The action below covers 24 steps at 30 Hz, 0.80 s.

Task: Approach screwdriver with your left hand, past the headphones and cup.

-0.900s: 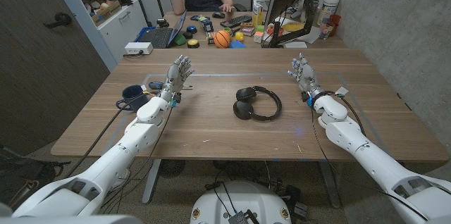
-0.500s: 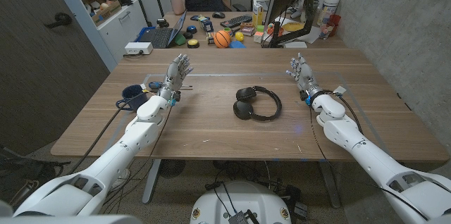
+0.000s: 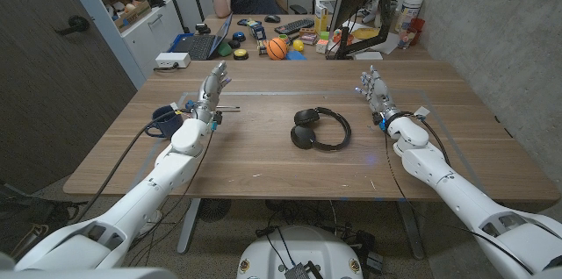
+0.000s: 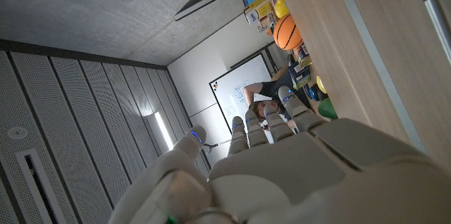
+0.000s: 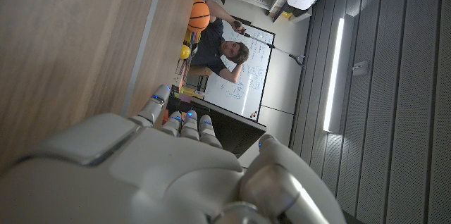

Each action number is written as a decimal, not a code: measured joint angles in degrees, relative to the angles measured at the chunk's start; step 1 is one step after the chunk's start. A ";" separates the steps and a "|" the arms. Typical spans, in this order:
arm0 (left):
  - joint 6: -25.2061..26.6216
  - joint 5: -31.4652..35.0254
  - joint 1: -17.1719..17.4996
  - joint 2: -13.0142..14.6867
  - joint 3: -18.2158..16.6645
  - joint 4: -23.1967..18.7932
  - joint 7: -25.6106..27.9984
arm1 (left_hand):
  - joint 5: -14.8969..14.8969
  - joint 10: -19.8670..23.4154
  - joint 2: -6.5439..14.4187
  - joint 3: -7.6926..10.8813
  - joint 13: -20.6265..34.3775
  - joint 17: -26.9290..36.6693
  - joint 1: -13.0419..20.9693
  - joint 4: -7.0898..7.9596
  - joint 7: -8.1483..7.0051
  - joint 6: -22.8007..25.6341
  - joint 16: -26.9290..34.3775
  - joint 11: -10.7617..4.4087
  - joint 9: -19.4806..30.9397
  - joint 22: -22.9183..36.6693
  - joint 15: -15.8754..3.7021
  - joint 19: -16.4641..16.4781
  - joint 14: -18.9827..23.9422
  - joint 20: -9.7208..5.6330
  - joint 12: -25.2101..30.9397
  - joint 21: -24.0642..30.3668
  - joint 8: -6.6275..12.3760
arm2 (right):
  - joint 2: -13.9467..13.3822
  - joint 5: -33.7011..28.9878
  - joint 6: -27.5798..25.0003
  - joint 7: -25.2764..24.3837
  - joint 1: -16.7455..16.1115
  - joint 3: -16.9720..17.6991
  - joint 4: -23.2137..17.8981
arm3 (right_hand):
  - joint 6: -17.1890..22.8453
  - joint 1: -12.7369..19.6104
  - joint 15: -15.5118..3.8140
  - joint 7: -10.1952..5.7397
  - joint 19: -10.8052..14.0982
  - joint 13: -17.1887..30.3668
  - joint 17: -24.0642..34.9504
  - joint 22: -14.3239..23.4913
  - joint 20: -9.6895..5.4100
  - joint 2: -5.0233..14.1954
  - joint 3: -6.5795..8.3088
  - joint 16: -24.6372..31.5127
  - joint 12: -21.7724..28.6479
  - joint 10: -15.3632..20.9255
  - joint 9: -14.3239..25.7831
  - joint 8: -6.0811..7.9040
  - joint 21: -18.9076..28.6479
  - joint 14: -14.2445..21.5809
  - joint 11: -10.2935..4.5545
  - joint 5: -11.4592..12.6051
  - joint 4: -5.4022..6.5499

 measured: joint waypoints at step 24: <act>10.85 24.23 2.54 5.29 -0.93 -10.23 22.20 | 0.65 -0.95 2.22 5.49 0.28 0.01 5.58 -2.00 -2.40 -0.68 -0.80 -0.49 0.26 -0.01 -0.06 -2.22 -1.08 2.17 -0.32 -2.54 0.00 | 0.63 -0.07 0.71 0.78 1.06 -0.11 2.01 | 0.00 0.00 0.00 0.00 0.00 -0.01 -0.01 0.27 0.00 0.00 0.00 0.00 0.00 0.00 0.28 0.00 -0.34 0.00 0.00 0.00 0.00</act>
